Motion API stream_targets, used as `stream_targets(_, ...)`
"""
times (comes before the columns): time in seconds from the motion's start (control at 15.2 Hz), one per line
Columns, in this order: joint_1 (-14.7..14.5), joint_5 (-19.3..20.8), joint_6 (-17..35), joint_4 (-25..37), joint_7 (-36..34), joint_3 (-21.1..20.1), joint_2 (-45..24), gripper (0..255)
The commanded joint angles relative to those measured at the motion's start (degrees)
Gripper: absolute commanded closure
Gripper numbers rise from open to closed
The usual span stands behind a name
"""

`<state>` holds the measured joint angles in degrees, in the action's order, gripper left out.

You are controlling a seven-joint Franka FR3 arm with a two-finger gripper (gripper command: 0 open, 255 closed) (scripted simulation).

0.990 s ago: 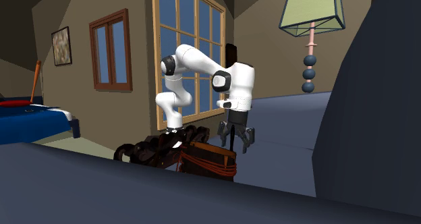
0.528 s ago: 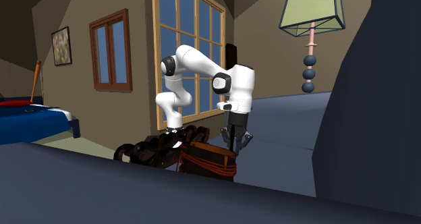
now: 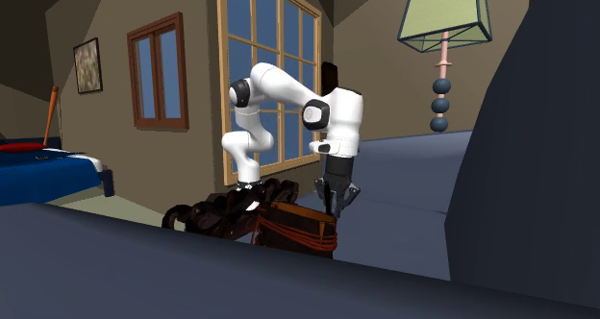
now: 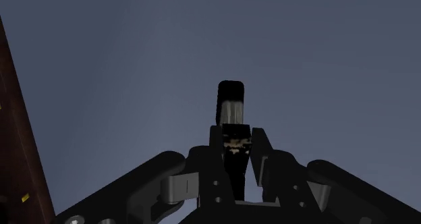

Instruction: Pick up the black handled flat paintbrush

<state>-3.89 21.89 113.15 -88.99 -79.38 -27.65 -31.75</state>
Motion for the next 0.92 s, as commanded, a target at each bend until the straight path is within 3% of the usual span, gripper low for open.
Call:
stream_targets(0.0,0.0,-0.3,-1.1,0.8,0.3,-0.2,0.5,255)
stream_targets(0.86,0.0,-2.0,-8.2,5.7,2.0,-1.0,3.0,255)
